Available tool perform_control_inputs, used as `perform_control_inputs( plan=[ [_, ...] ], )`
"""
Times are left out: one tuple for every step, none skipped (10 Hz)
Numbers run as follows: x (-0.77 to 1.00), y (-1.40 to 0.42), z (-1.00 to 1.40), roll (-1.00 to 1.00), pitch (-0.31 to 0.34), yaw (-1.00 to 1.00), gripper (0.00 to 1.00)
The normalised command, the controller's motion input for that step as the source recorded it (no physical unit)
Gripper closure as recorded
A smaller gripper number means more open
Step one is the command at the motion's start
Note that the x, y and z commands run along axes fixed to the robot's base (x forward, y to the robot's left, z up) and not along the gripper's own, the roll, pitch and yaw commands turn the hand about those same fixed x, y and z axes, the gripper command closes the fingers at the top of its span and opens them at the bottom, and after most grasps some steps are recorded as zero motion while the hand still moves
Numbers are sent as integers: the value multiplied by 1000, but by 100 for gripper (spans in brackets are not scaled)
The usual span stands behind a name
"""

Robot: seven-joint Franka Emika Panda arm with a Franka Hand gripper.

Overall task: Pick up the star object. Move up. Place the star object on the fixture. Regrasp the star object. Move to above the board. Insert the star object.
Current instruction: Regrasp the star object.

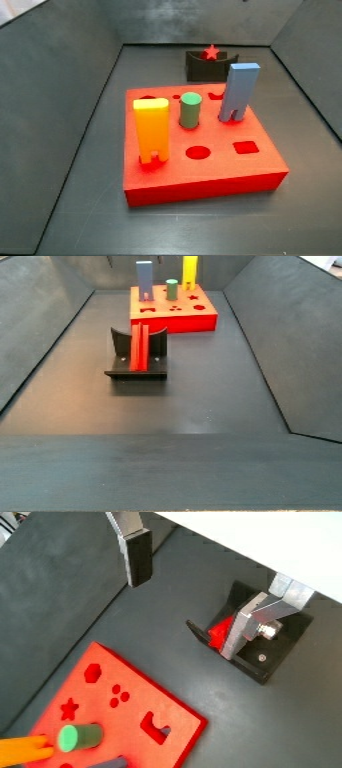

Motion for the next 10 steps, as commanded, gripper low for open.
perform_control_inputs(
  plan=[
    [-4,-66,-2,1000,28,22,0],
    [-7,-10,30,1000,29,22,0],
    [-9,-38,22,1000,26,23,0],
    [-10,-35,9,1000,22,23,0],
    [-15,-21,6,1000,17,24,0],
    [-13,-23,10,1000,14,25,0],
    [-9,-22,7,1000,10,26,0],
    [-13,-19,5,1000,10,28,0],
    [-10,-20,10,1000,15,30,0],
    [-7,-19,12,1000,18,31,0]
  ],
)
